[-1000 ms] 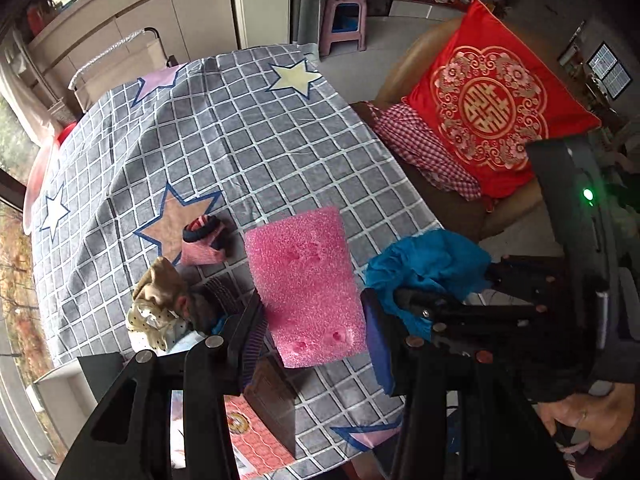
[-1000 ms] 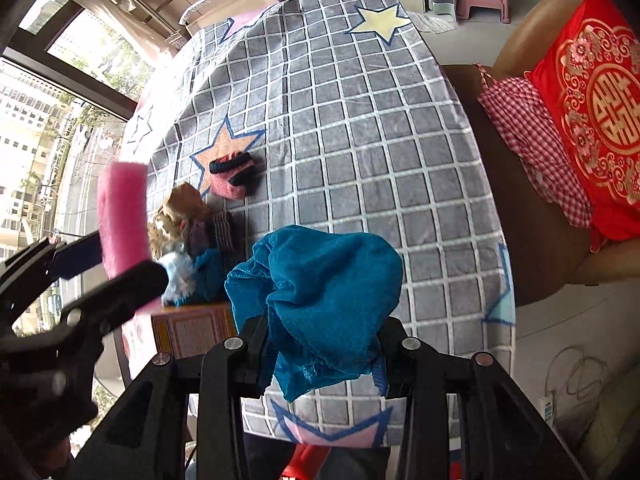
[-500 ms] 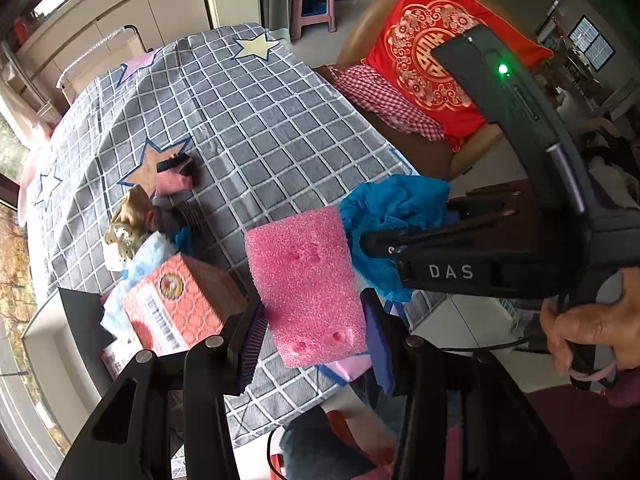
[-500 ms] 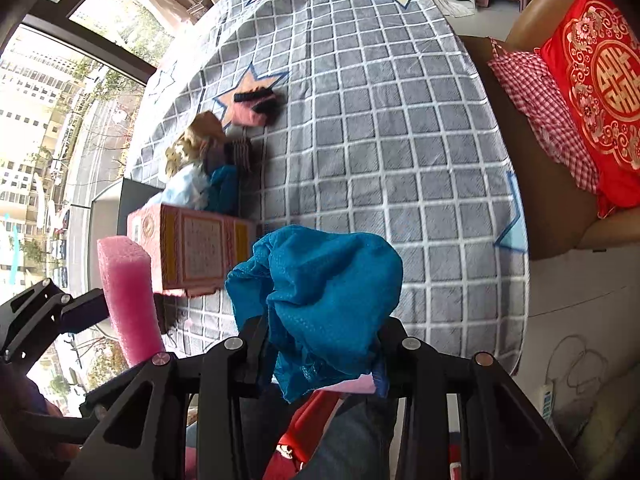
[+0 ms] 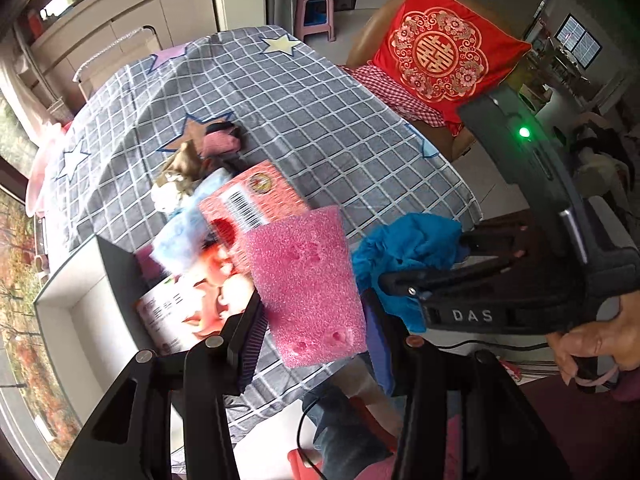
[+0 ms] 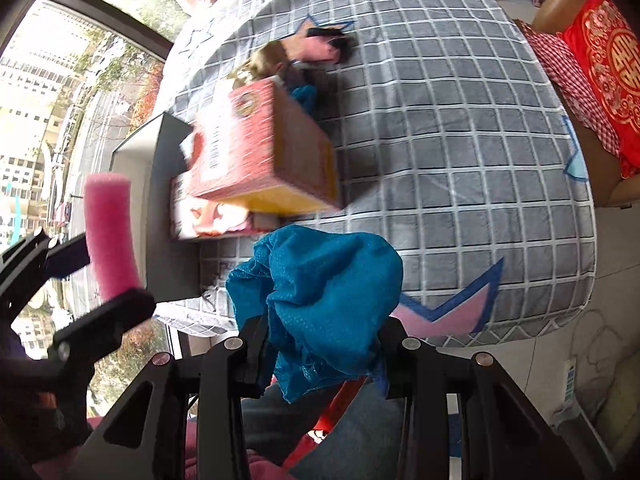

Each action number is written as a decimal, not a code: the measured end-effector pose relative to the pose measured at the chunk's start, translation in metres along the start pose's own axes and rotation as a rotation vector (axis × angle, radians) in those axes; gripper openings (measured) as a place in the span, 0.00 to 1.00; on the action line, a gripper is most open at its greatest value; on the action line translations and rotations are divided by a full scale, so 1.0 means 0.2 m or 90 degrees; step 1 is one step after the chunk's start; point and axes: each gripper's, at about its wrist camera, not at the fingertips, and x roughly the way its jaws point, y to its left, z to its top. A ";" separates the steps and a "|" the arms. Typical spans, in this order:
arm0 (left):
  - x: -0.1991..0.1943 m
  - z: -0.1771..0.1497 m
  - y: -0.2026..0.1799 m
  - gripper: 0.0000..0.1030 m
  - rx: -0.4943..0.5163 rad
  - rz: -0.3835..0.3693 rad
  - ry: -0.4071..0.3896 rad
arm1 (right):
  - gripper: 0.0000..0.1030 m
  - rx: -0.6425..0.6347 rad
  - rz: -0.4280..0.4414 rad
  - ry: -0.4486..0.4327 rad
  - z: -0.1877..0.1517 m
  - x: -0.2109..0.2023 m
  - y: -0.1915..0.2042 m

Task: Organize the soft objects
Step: 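Carry the pink sponge and blue cloth with both tools over the open white box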

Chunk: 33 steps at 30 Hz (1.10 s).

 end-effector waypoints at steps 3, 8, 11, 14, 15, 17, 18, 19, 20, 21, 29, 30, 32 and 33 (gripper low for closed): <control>-0.03 -0.06 0.07 0.49 -0.015 0.007 -0.005 | 0.38 -0.022 0.002 -0.004 -0.02 0.01 0.11; -0.08 -0.15 0.20 0.49 -0.053 0.024 -0.024 | 0.38 -0.076 -0.002 -0.013 -0.02 0.01 0.31; -0.13 -0.20 0.28 0.49 -0.079 0.042 -0.041 | 0.38 -0.112 -0.006 -0.016 -0.01 0.00 0.42; -0.17 -0.25 0.37 0.49 -0.115 0.051 -0.055 | 0.38 -0.144 -0.008 -0.016 0.00 0.00 0.52; -0.18 -0.27 0.40 0.49 -0.127 0.056 -0.059 | 0.38 -0.155 -0.008 -0.016 0.00 0.00 0.55; -0.20 -0.30 0.46 0.49 -0.153 0.063 -0.067 | 0.38 -0.171 -0.008 -0.015 0.02 0.00 0.60; -0.21 -0.32 0.48 0.49 -0.163 0.068 -0.071 | 0.38 -0.177 -0.007 -0.015 0.02 0.00 0.63; -0.22 -0.34 0.51 0.49 -0.174 0.073 -0.075 | 0.38 -0.182 -0.007 -0.015 0.03 0.00 0.65; -0.23 -0.35 0.53 0.49 -0.184 0.078 -0.079 | 0.38 -0.186 -0.007 -0.016 0.04 -0.01 0.67; -0.23 -0.37 0.55 0.49 -0.193 0.082 -0.082 | 0.38 -0.191 -0.006 -0.017 0.05 -0.01 0.69; -0.26 -0.47 0.68 0.49 -0.250 0.092 -0.095 | 0.38 -0.233 -0.012 -0.016 0.09 -0.01 0.84; -0.26 -0.47 0.69 0.49 -0.255 0.093 -0.097 | 0.38 -0.239 -0.013 -0.014 0.09 -0.01 0.86; -0.27 -0.49 0.72 0.48 -0.263 0.095 -0.102 | 0.38 -0.248 -0.016 -0.011 0.09 0.00 0.88; -0.27 -0.50 0.73 0.49 -0.268 0.096 -0.104 | 0.38 -0.253 -0.017 -0.009 0.09 0.00 0.89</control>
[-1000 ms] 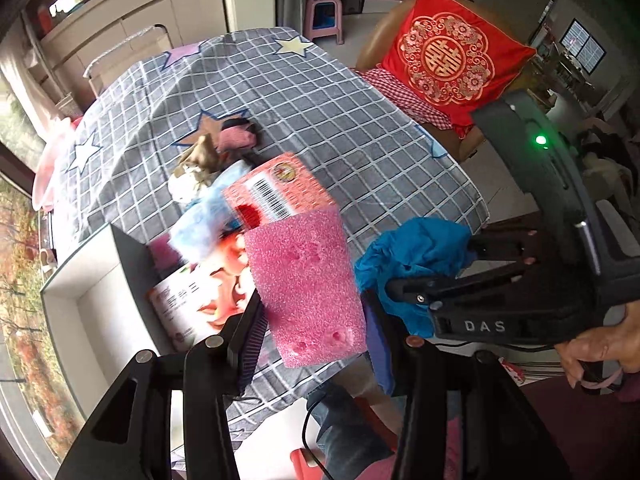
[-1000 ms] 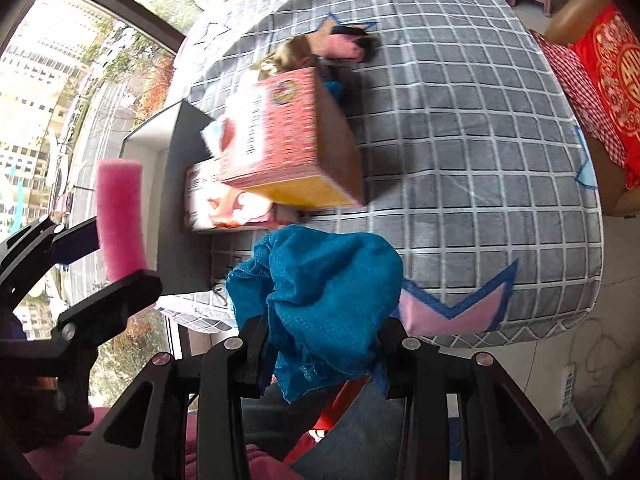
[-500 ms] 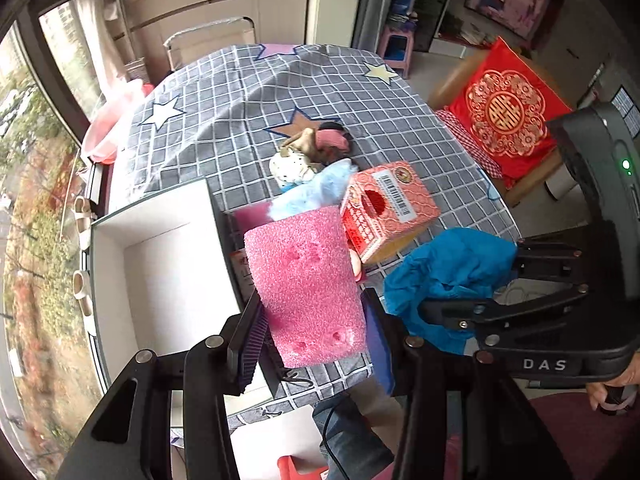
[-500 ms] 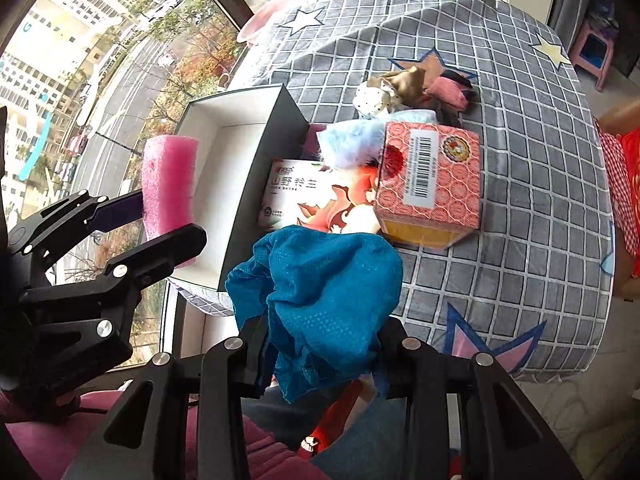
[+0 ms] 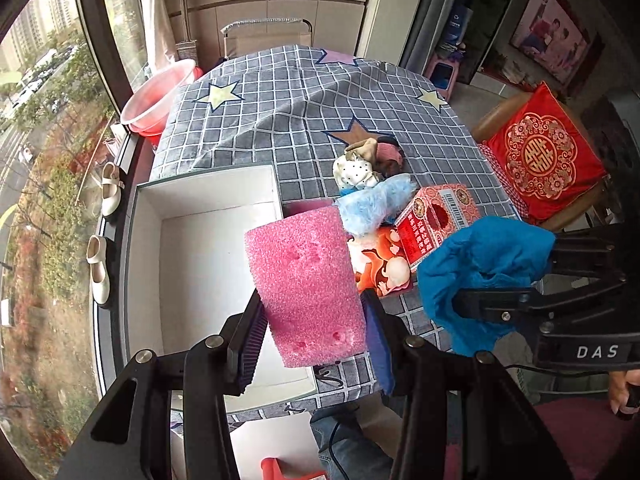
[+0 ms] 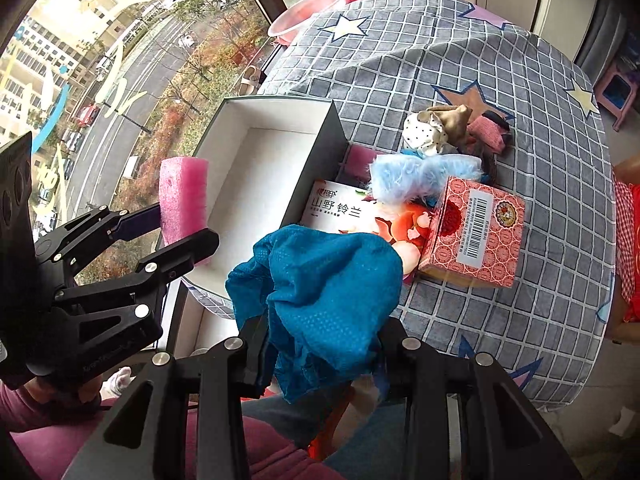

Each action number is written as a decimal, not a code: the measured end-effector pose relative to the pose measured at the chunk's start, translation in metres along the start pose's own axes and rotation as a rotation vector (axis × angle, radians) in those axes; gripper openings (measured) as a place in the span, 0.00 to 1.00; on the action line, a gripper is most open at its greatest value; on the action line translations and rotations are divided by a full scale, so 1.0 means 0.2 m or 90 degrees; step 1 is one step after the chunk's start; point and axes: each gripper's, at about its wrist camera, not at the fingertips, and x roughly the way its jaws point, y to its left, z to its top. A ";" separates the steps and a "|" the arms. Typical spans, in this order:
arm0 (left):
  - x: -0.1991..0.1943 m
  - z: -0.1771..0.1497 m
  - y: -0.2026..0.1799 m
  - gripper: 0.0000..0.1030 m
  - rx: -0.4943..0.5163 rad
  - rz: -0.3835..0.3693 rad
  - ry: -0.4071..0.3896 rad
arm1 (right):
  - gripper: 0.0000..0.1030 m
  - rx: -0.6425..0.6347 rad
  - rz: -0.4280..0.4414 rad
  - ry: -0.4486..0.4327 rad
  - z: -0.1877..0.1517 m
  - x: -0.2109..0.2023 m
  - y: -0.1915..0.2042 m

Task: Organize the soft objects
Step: 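Carry the pink sponge and blue cloth with both tools over the open white box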

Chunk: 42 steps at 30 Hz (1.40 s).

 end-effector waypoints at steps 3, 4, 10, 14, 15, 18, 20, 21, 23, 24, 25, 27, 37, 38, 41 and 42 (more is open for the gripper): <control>0.00 0.00 0.04 0.49 -0.016 0.002 -0.003 | 0.38 -0.010 0.000 0.003 0.02 0.01 0.03; -0.01 0.00 0.05 0.48 -0.021 0.003 -0.003 | 0.38 -0.013 0.000 0.004 0.02 0.01 0.04; -0.01 -0.02 0.12 0.49 -0.035 0.013 -0.005 | 0.38 -0.022 0.002 0.007 0.04 0.03 0.07; -0.01 -0.02 0.15 0.49 -0.044 0.018 -0.007 | 0.38 -0.025 0.003 0.011 0.05 0.04 0.08; -0.01 -0.02 0.16 0.49 -0.046 0.018 -0.007 | 0.38 -0.026 0.003 0.011 0.06 0.04 0.09; -0.02 -0.03 0.18 0.49 -0.051 0.020 -0.008 | 0.38 -0.022 0.007 0.013 0.07 0.05 0.09; -0.01 -0.03 0.18 0.49 -0.051 0.021 -0.007 | 0.38 -0.022 0.008 0.016 0.07 0.06 0.10; -0.01 -0.03 0.19 0.49 -0.053 0.022 -0.007 | 0.38 -0.024 0.008 0.018 0.07 0.07 0.11; -0.01 -0.04 0.20 0.49 -0.057 0.021 -0.005 | 0.38 -0.027 0.006 0.020 0.08 0.07 0.12; -0.01 -0.04 0.21 0.49 -0.059 0.021 -0.004 | 0.38 -0.029 0.006 0.020 0.08 0.07 0.12; -0.01 -0.04 0.21 0.49 -0.060 0.022 -0.003 | 0.38 -0.030 0.006 0.021 0.08 0.08 0.13; 0.00 -0.04 0.23 0.49 -0.062 0.024 -0.002 | 0.38 -0.031 0.006 0.023 0.08 0.09 0.14; -0.01 -0.08 0.33 0.49 -0.086 0.038 0.001 | 0.38 -0.053 0.013 0.034 0.13 0.15 0.23; -0.01 -0.08 0.35 0.49 -0.091 0.040 0.001 | 0.38 -0.056 0.013 0.035 0.14 0.15 0.24; -0.01 -0.10 0.39 0.49 -0.105 0.049 0.002 | 0.38 -0.068 0.017 0.039 0.16 0.18 0.28; -0.01 -0.11 0.41 0.49 -0.109 0.053 0.003 | 0.38 -0.073 0.019 0.042 0.16 0.19 0.29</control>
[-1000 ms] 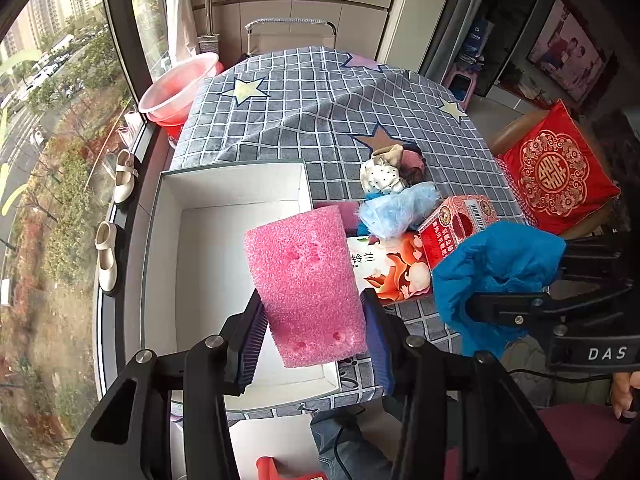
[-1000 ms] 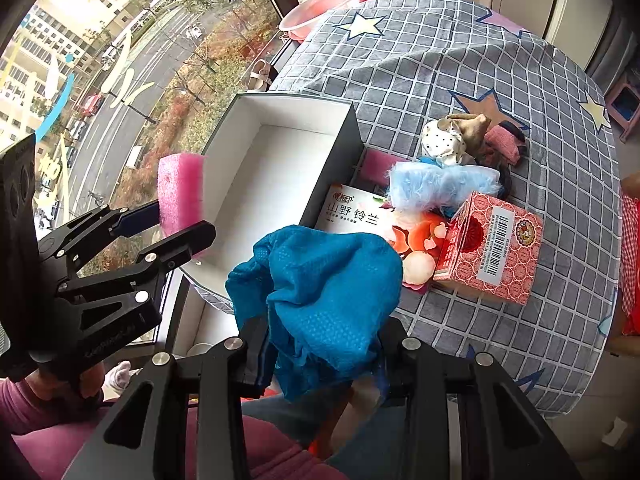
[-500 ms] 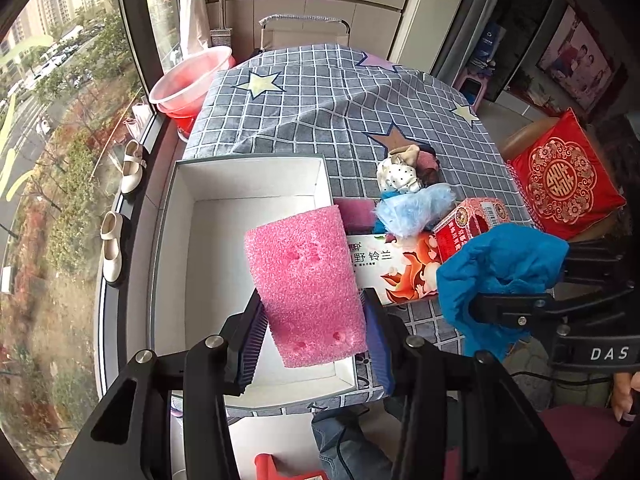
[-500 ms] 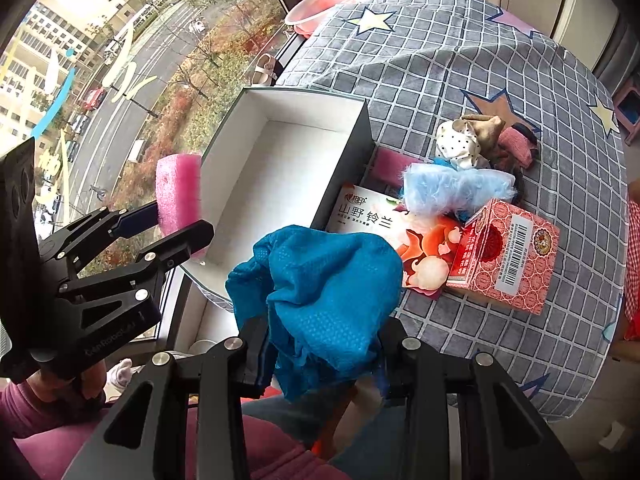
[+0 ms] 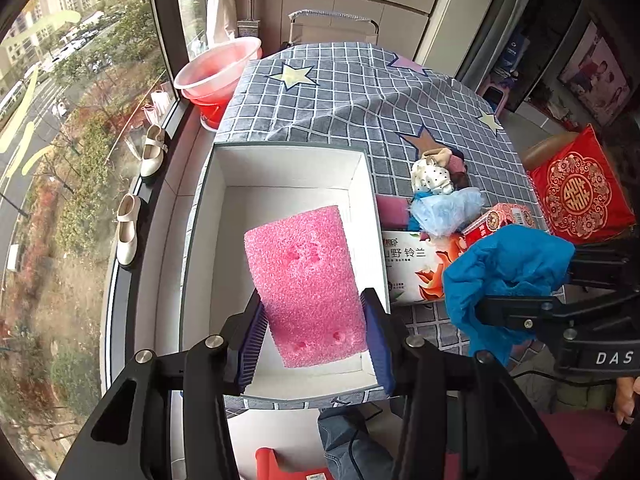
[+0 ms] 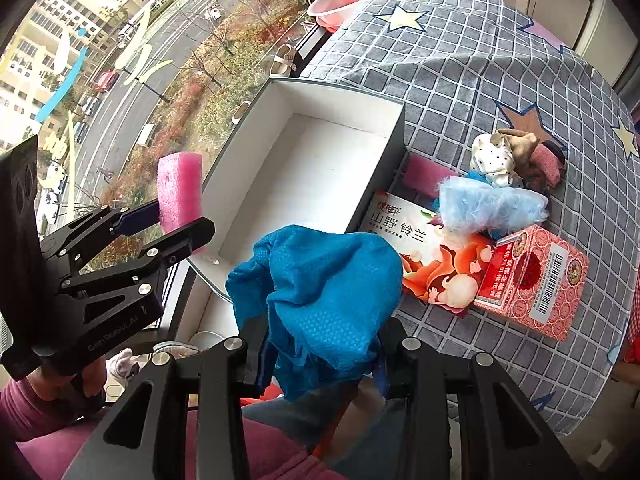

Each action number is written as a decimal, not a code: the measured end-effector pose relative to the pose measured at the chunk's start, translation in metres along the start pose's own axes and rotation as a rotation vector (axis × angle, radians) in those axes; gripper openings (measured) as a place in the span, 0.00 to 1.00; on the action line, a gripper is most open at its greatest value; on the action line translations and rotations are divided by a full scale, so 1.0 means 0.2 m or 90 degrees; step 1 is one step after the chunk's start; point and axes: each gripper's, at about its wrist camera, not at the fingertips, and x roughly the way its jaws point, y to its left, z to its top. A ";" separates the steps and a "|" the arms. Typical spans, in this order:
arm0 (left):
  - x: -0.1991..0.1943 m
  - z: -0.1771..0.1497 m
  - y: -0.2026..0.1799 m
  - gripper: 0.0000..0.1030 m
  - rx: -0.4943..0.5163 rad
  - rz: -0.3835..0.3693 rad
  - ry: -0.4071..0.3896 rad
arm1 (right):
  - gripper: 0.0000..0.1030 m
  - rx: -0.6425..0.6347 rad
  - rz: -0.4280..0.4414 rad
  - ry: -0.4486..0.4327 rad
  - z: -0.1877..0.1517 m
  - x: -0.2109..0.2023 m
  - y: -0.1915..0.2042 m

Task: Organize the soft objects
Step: 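Carry the pink sponge and blue cloth with both tools over the open white box, then open both tools to drop the sponge and blue cloth into the box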

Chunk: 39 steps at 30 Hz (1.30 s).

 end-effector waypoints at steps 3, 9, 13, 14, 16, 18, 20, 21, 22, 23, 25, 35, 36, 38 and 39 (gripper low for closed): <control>0.02 -0.02 0.05 0.49 -0.014 0.011 0.006 | 0.38 -0.020 0.003 0.011 0.02 0.04 0.05; 0.06 -0.06 0.12 0.49 -0.040 0.027 0.022 | 0.38 -0.061 0.008 0.035 0.06 0.11 0.15; 0.09 -0.09 0.15 0.49 -0.048 0.035 0.033 | 0.38 -0.080 0.009 0.043 0.08 0.15 0.20; 0.10 -0.09 0.16 0.49 -0.049 0.036 0.035 | 0.38 -0.084 0.009 0.044 0.08 0.16 0.21; 0.10 -0.10 0.17 0.49 -0.051 0.040 0.038 | 0.38 -0.088 0.008 0.045 0.10 0.17 0.22; 0.11 -0.10 0.18 0.49 -0.053 0.042 0.041 | 0.38 -0.094 0.007 0.045 0.12 0.19 0.24; 0.12 -0.10 0.19 0.49 -0.053 0.044 0.043 | 0.38 -0.099 0.005 0.044 0.13 0.20 0.26; 0.12 -0.10 0.19 0.49 -0.054 0.044 0.044 | 0.38 -0.103 0.004 0.045 0.14 0.20 0.27; 0.13 -0.11 0.19 0.49 -0.054 0.045 0.045 | 0.38 -0.105 0.003 0.046 0.14 0.21 0.27; 0.13 -0.10 0.19 0.49 -0.054 0.045 0.046 | 0.38 -0.107 0.002 0.046 0.15 0.21 0.28; 0.14 -0.10 0.19 0.49 -0.054 0.045 0.048 | 0.38 -0.111 0.001 0.049 0.16 0.23 0.29; 0.18 -0.10 0.20 0.50 -0.053 0.046 0.052 | 0.38 -0.110 0.000 0.055 0.19 0.29 0.31; 0.18 -0.09 0.19 0.51 -0.050 0.048 0.049 | 0.38 -0.109 -0.001 0.054 0.20 0.29 0.31; 0.18 -0.09 0.19 0.55 -0.046 0.063 0.048 | 0.40 -0.103 0.001 0.056 0.21 0.30 0.30; 0.18 -0.09 0.19 0.63 -0.047 0.068 0.050 | 0.44 -0.096 0.004 0.055 0.21 0.31 0.29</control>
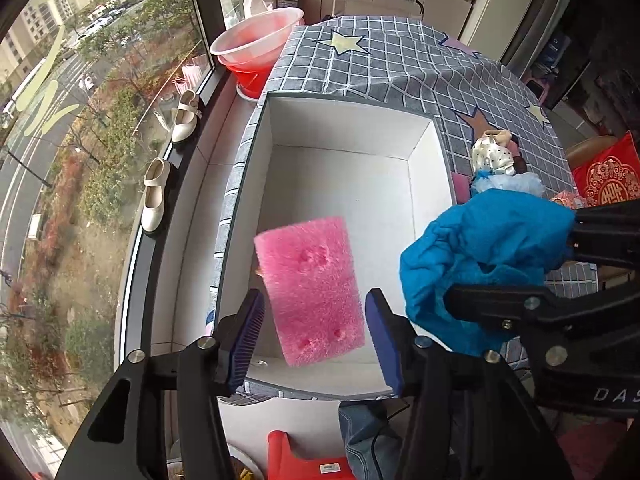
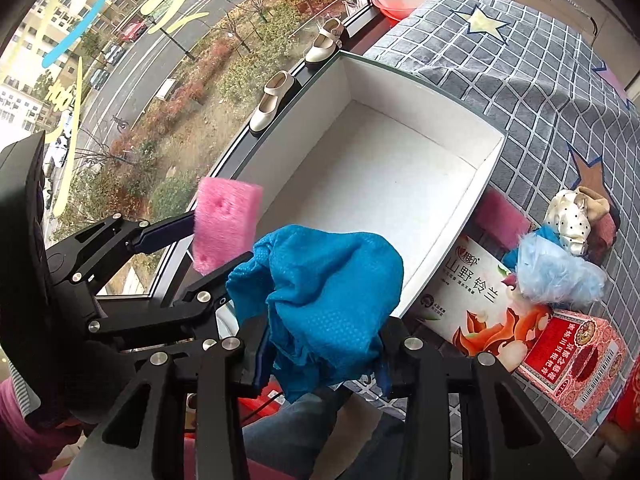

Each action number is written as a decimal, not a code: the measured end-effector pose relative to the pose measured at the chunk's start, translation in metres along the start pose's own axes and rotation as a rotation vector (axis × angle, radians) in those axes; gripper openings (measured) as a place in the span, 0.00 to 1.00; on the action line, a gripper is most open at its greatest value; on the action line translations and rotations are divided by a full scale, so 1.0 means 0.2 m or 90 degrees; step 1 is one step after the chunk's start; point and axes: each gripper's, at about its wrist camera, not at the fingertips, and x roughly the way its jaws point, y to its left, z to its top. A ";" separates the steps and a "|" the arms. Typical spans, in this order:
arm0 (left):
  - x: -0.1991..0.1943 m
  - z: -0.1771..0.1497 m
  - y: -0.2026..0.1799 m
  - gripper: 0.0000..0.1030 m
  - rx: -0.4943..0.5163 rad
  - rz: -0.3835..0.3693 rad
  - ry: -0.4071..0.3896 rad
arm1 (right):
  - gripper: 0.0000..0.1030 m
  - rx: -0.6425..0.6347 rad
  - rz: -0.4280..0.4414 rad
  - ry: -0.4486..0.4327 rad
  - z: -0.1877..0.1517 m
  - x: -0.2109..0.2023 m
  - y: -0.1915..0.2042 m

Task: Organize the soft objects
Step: 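Open both tools to drop the sponge and blue cloth into the box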

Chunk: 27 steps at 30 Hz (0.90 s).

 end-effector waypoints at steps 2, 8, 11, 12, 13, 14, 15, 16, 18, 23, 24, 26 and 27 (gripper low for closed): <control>0.01 0.00 0.02 0.74 -0.012 -0.009 0.005 | 0.44 0.013 0.010 0.000 0.00 0.00 -0.02; 0.02 0.01 0.05 0.83 -0.042 -0.004 0.001 | 0.96 0.035 0.012 -0.015 0.01 -0.04 -0.07; 0.01 0.03 0.06 0.83 -0.060 -0.011 -0.003 | 0.99 0.044 0.010 -0.027 0.01 -0.07 -0.09; 0.00 0.04 0.06 0.83 -0.065 -0.017 -0.005 | 0.99 0.049 0.012 -0.035 0.01 -0.09 -0.10; -0.01 0.05 0.06 0.83 -0.067 -0.025 -0.008 | 0.99 0.056 0.016 -0.043 0.00 -0.11 -0.11; -0.02 0.06 0.05 0.83 -0.068 -0.033 -0.010 | 0.99 0.065 0.018 -0.053 0.00 -0.14 -0.12; -0.04 0.07 0.05 0.83 -0.067 -0.042 -0.012 | 0.99 0.076 0.020 -0.065 -0.01 -0.17 -0.14; -0.05 0.08 0.04 0.84 -0.064 -0.052 -0.013 | 0.99 0.086 0.020 -0.076 -0.02 -0.20 -0.16; -0.08 0.11 0.02 0.84 -0.055 -0.079 -0.019 | 0.99 0.106 0.021 -0.108 -0.05 -0.27 -0.19; -0.19 0.18 -0.09 0.84 -0.014 -0.125 -0.049 | 0.99 0.156 0.006 -0.205 -0.14 -0.50 -0.29; -0.21 0.20 -0.12 0.84 -0.002 -0.131 -0.054 | 0.99 0.169 0.003 -0.224 -0.16 -0.55 -0.31; -0.25 0.23 -0.18 0.84 0.022 -0.136 -0.065 | 0.99 0.190 -0.008 -0.256 -0.20 -0.63 -0.35; -0.26 0.24 -0.21 0.84 0.036 -0.139 -0.070 | 0.99 0.201 -0.018 -0.272 -0.22 -0.67 -0.37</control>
